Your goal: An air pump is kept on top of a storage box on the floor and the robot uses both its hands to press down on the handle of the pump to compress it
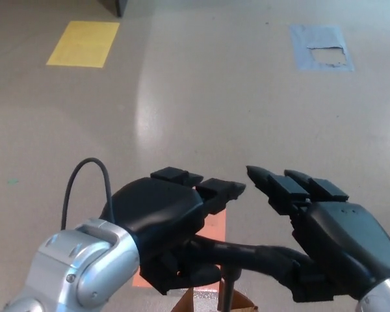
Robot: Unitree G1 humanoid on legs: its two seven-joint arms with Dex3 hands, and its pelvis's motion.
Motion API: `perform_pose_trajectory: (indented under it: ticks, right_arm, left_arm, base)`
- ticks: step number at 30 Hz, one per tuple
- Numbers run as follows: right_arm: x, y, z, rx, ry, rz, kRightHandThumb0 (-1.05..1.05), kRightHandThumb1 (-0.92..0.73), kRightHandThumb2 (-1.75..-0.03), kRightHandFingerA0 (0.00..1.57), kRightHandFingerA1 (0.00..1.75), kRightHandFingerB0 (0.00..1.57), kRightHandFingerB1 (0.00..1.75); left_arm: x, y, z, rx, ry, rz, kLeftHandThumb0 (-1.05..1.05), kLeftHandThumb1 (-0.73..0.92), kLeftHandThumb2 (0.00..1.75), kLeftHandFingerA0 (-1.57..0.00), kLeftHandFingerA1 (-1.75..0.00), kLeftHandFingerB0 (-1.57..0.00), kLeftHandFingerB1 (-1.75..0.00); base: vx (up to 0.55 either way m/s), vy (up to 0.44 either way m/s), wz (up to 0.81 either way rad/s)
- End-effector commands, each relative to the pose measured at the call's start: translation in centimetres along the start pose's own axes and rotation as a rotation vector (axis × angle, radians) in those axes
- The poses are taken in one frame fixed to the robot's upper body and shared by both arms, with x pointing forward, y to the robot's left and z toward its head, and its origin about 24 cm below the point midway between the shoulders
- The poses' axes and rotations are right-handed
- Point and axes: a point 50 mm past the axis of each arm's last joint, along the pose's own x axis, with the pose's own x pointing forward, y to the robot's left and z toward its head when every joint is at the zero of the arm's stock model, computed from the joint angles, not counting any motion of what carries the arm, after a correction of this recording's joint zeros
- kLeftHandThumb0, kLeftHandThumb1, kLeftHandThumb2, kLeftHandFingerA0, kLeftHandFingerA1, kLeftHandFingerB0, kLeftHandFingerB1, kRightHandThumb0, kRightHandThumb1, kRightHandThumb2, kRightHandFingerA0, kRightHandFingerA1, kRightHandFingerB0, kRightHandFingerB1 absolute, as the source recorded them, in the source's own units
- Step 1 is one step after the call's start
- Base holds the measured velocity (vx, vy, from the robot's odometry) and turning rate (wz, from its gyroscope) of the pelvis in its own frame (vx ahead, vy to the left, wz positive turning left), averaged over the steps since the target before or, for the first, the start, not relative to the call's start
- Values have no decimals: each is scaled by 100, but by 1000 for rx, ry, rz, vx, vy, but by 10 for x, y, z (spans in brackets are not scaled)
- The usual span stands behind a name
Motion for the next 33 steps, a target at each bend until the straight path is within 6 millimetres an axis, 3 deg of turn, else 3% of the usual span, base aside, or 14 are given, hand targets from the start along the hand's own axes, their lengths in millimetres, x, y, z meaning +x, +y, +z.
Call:
perform_pose_trajectory:
  ticks: [1, 4, 5, 18, 19, 20, 28, 33]
  right_arm:
    - [6, -3, -16, -139, 213, -69, -76, -79, -94, 0, 5, 0, 10]
    - [8, 2, -17, -159, 237, -73, -80, -82, -99, 0, 7, 0, 13]
    - [9, 5, -17, -170, 247, -65, -78, -85, -116, 0, 19, 0, 20]
    - [19, 23, -16, -239, 287, -70, -75, -83, -115, 0, 21, 0, 22]
    - [20, 23, -16, -240, 289, -69, -72, -92, -77, 0, 8, 0, 16]
    - [21, 23, -16, -237, 288, -66, -77, -84, -115, 0, 19, 0, 21]
    - [26, 21, -16, -247, 295, -43, -79, -85, -112, 0, 18, 0, 19]
    - [31, 23, -16, -254, 306, -17, -76, -84, -111, 0, 20, 0, 22]
  left_arm:
    - [-2, -5, -24, 40, 244, 11, -83, 56, 96, -1, -31, 0, -16]
    - [-1, -7, -27, 39, 279, 7, -81, 54, 92, -1, -31, 0, -16]
    - [0, -8, -28, 44, 292, 5, -81, 54, 91, -1, -33, 0, -17]
    - [6, -12, -32, 71, 382, -12, -78, 51, 87, -2, -33, 0, -18]
    - [7, -10, -32, 72, 383, -10, -77, 51, 87, -2, -33, 0, -18]
    - [8, -9, -32, 74, 382, -7, -78, 52, 88, -2, -33, 0, -17]
    - [18, -3, -21, 99, 355, -13, -78, 53, 89, -1, -31, 0, -17]
    - [24, -9, -16, 143, 355, -37, -78, 53, 89, -3, -35, -3, -22]
  base:
    - [0, 0, 0]
    - [0, 0, 0]
    - [0, 0, 0]
    - [0, 0, 0]
    - [0, 0, 0]
    - [0, 0, 0]
    - [0, 0, 0]
    - [0, 0, 0]
